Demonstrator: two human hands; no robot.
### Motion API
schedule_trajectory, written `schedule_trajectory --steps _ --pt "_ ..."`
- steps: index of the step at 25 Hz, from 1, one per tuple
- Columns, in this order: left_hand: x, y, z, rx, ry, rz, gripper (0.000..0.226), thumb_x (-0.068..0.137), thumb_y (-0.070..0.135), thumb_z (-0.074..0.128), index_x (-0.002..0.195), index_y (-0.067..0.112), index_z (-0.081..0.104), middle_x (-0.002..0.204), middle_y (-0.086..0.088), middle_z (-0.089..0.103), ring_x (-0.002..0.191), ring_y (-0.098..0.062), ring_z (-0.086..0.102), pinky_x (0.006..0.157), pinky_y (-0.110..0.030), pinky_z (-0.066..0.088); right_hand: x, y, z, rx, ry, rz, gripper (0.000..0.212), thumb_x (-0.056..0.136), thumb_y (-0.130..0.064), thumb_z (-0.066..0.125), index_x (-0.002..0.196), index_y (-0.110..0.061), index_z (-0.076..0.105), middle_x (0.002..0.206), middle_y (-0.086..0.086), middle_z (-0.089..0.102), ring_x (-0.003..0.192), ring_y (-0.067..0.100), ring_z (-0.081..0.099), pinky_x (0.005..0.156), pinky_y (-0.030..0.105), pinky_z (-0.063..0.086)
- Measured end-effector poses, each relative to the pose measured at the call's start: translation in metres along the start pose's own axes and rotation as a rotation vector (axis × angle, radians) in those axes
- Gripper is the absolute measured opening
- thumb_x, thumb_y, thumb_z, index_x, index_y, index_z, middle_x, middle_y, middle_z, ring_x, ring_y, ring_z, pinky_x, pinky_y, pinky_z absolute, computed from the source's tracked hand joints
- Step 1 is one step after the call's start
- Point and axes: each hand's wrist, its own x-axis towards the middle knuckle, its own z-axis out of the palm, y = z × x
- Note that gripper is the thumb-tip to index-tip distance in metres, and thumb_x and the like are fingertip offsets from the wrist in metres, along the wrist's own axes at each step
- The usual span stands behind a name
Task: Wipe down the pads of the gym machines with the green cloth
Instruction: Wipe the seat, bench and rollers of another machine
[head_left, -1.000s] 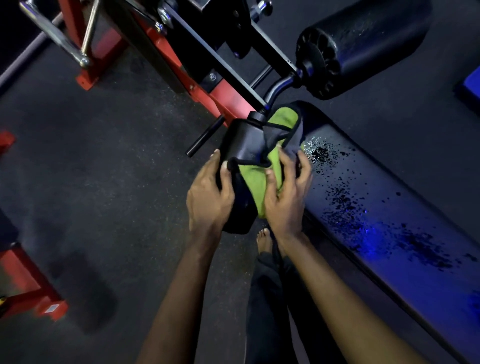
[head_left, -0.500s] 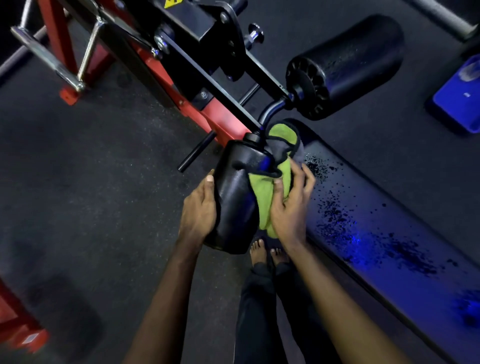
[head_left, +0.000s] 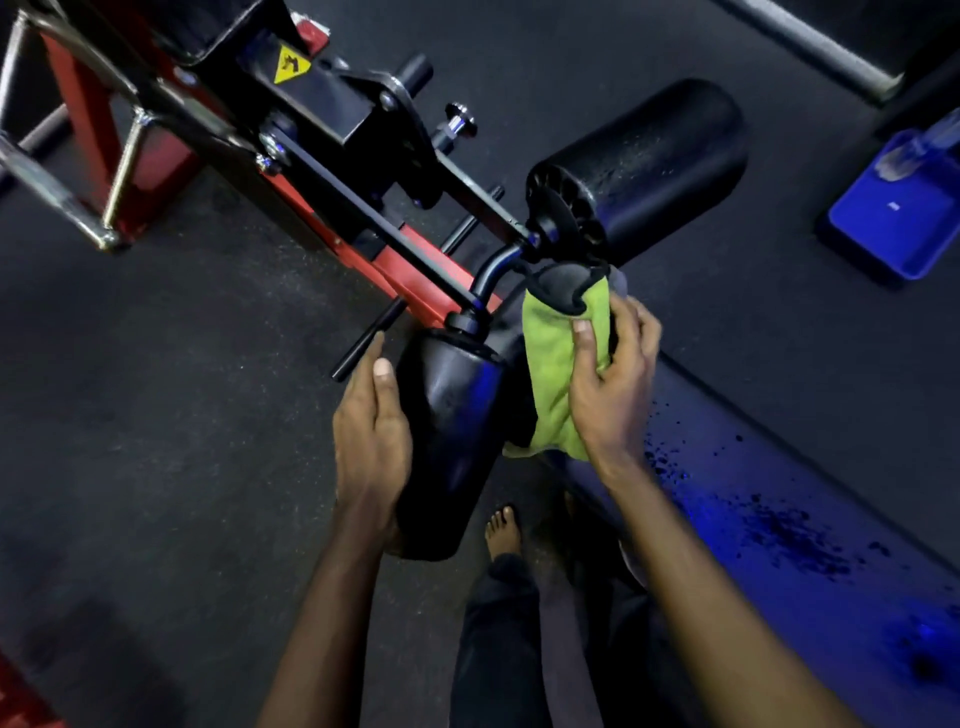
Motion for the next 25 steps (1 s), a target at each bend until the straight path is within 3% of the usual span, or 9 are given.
schedule_trajectory --steps 4,7,10,13,16,21,25 --pt "0.02 0.056 0.045 -0.036 -0.046 0.175 0.04 0.109 0.028 0.038 0.145 0.018 0.052 0.145 0.006 0.054 0.132 0.0 0.046 0.105 -0.004 0.03 0.058 -0.016 -0.022 -0.008 0.059 -0.18 0.042 0.101 -0.024 0.059 0.14 -0.009 0.06 0.136 0.011 0.053 0.129 0.019 0.053 0.11 0.017 0.037" --pt "0.047 0.086 0.087 -0.061 -0.081 0.255 0.039 0.108 0.024 0.04 0.141 0.012 0.056 0.141 0.0 0.059 0.129 -0.004 0.05 0.105 -0.006 0.032 0.105 -0.025 -0.033 -0.063 0.138 -0.244 0.042 0.097 -0.025 0.062 0.138 -0.014 0.061 0.137 0.009 0.053 0.128 0.022 0.052 0.11 0.034 0.043" --pt "0.077 0.099 0.123 0.012 -0.116 0.339 0.041 0.107 0.023 0.039 0.143 0.007 0.052 0.146 -0.004 0.054 0.131 -0.004 0.046 0.109 -0.008 0.028 0.154 -0.024 -0.034 -0.156 0.168 -0.321 0.043 0.093 -0.028 0.065 0.135 -0.018 0.064 0.14 0.01 0.053 0.122 0.027 0.053 0.105 0.035 0.042" --pt "0.108 0.097 0.15 0.238 -0.163 0.425 0.05 0.106 0.029 0.034 0.147 0.003 0.045 0.152 -0.011 0.048 0.141 -0.019 0.042 0.12 -0.028 0.027 0.183 -0.012 -0.021 -0.315 -0.023 -0.395 0.045 0.091 -0.038 0.064 0.135 -0.028 0.064 0.148 0.006 0.049 0.13 0.029 0.048 0.102 0.05 0.044" --pt "0.125 0.09 0.161 0.449 -0.146 0.546 0.054 0.105 0.032 0.036 0.147 -0.001 0.041 0.149 -0.019 0.048 0.139 -0.03 0.044 0.118 -0.039 0.03 0.189 0.004 -0.013 -0.457 -0.182 -0.436 0.048 0.092 -0.049 0.059 0.139 -0.038 0.057 0.157 -0.004 0.041 0.14 0.026 0.038 0.108 0.056 0.034" --pt "0.126 0.075 0.162 0.661 -0.133 0.699 0.071 0.105 0.045 0.04 0.155 -0.002 0.022 0.134 -0.017 0.056 0.121 -0.03 0.049 0.108 -0.042 0.036 0.242 0.015 -0.026 -0.525 -0.155 -0.362 0.048 0.094 -0.046 0.055 0.141 -0.038 0.052 0.16 -0.002 0.036 0.145 0.028 0.032 0.113 0.061 0.031" --pt "0.126 0.067 0.17 0.713 -0.094 0.701 0.078 0.104 0.05 0.039 0.157 -0.002 0.013 0.135 -0.016 0.054 0.115 -0.032 0.05 0.106 -0.042 0.036 0.233 0.002 -0.014 -0.576 -0.186 -0.3 0.053 0.088 -0.046 0.054 0.14 -0.033 0.054 0.162 0.003 0.031 0.146 0.033 0.027 0.111 0.063 0.027"
